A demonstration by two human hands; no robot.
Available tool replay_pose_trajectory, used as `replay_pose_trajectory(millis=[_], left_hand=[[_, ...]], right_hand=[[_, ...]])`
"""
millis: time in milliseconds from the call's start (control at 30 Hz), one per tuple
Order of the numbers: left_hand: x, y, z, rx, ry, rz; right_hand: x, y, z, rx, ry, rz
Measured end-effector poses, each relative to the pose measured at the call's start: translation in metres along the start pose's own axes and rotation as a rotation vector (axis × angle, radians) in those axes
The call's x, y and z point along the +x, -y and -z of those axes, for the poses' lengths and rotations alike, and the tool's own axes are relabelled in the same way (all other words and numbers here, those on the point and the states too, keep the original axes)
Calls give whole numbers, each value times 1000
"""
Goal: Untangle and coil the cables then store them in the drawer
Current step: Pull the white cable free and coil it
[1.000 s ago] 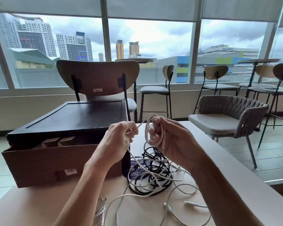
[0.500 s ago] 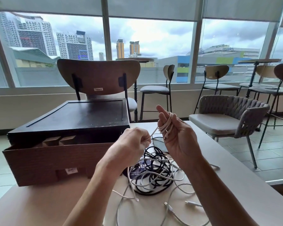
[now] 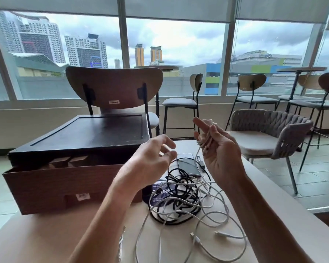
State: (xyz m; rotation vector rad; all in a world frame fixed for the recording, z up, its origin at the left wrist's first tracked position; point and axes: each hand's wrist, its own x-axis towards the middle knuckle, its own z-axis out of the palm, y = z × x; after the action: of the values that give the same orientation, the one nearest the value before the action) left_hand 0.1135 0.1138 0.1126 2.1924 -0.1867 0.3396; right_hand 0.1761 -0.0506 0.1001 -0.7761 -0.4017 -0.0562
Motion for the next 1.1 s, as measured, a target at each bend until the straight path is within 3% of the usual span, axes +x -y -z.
replay_pose_trajectory(millis=[233,500,633,767,1000,1100], left_hand=[[14,33,-20,-420,16,155],[17,39,-29,-963,56,168],[18,38,-31,-750,-39,130],[13,34,-32,-448,-17,107],[7,27,-26,-203,258,195],[3,21,-18,-75,364,236]], right_hand=[[-7,-5,-14,111,210,-218],[-12,-8,-12,171,340,-335],[-14,-8,-10,249,427,-356],[-14,-12,-11,288,467,-387],[3,-15,5,362,139,-230],[4,-23,7,240,58,-118]])
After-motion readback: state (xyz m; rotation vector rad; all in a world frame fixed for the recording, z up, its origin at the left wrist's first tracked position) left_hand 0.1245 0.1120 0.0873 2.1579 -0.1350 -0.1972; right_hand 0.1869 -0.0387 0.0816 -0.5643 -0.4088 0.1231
